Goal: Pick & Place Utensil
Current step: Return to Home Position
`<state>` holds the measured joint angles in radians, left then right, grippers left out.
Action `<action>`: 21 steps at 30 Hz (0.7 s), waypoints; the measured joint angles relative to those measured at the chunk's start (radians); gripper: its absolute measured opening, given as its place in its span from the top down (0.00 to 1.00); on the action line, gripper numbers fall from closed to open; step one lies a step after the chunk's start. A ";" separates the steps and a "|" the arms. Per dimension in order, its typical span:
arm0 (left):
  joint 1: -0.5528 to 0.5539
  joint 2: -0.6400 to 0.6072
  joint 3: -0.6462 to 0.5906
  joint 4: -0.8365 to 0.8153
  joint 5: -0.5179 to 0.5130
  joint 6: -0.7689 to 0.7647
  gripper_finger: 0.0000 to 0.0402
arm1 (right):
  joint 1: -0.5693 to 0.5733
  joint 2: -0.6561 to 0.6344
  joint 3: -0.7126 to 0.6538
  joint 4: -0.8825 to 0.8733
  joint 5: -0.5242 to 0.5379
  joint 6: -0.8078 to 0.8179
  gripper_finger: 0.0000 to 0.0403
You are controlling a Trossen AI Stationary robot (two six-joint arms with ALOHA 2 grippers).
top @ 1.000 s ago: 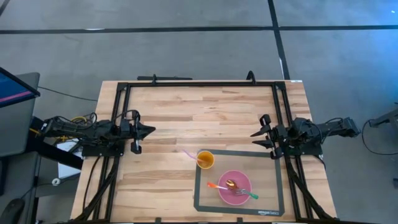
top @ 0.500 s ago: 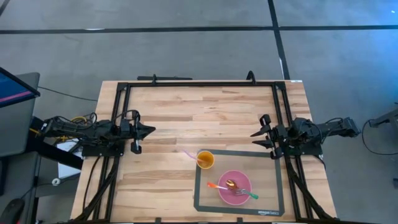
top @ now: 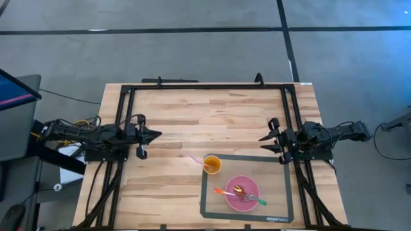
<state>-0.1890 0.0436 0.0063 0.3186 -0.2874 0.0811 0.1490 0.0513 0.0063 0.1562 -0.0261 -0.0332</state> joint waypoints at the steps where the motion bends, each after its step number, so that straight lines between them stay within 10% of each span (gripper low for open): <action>1: 0.000 0.006 0.000 0.000 0.000 0.000 0.97 | 0.000 0.000 0.000 0.000 0.000 0.000 0.72; 21: 0.000 0.204 0.000 0.002 0.000 0.000 0.97 | 0.000 0.000 0.000 0.001 0.000 0.000 0.72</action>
<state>-0.1890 0.2474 0.0063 0.3210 -0.2874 0.0808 0.1490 0.0513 0.0059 0.1570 -0.0258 -0.0334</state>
